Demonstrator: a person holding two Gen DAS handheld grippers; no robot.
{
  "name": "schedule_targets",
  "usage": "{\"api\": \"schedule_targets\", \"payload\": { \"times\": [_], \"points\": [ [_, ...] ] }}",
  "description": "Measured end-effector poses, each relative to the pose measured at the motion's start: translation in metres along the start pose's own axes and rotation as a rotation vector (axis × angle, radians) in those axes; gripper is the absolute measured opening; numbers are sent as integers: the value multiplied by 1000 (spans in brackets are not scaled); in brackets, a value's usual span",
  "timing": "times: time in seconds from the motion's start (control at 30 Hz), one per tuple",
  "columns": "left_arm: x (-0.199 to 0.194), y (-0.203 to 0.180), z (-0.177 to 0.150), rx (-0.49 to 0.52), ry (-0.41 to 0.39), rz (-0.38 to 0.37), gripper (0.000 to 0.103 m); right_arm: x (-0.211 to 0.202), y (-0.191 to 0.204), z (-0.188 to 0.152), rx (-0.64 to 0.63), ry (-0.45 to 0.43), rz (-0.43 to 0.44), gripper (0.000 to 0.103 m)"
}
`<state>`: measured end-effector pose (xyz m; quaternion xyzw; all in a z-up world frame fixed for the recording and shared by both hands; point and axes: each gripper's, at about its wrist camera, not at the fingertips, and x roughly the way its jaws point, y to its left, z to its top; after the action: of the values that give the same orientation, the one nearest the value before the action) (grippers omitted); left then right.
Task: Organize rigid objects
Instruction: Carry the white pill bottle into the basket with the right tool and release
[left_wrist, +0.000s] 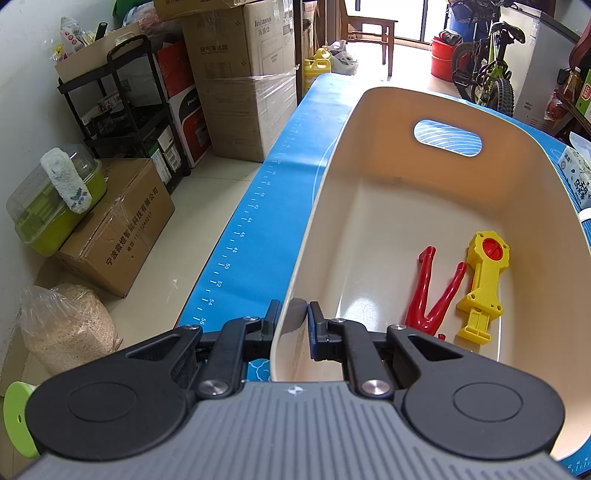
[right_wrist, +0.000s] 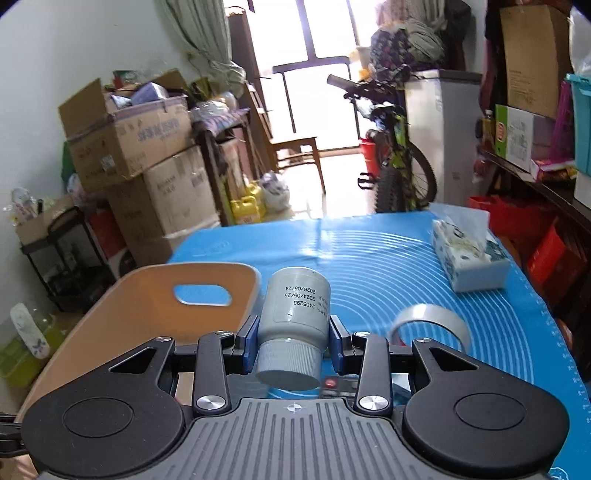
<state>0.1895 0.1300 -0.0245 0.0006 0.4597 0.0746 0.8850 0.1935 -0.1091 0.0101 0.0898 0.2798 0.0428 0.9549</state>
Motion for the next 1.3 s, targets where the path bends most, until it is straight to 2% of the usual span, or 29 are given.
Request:
{"api": "schedule_targets", "payload": {
  "times": [0.17, 0.37, 0.6, 0.87, 1.1, 1.3],
  "points": [
    [0, 0, 0, 2, -1, 1, 16, -1, 30, 0, -49, 23, 79, 44],
    [0, -1, 0, 2, -2, 2, 16, 12, 71, -14, -155, 135, 158, 45],
    [0, 0, 0, 2, -2, 1, 16, 28, 103, -39, -267, 267, 171, 44],
    [0, -1, 0, 1, -1, 2, 16, 37, 115, -52, -333, 351, 162, 44],
    [1, -3, 2, 3, -1, 0, 16, 38, 116, -51, -333, 377, 161, 48],
    [1, -3, 1, 3, -3, 5, 16, 28, 108, -43, -291, 326, 191, 50]
  ]
}}
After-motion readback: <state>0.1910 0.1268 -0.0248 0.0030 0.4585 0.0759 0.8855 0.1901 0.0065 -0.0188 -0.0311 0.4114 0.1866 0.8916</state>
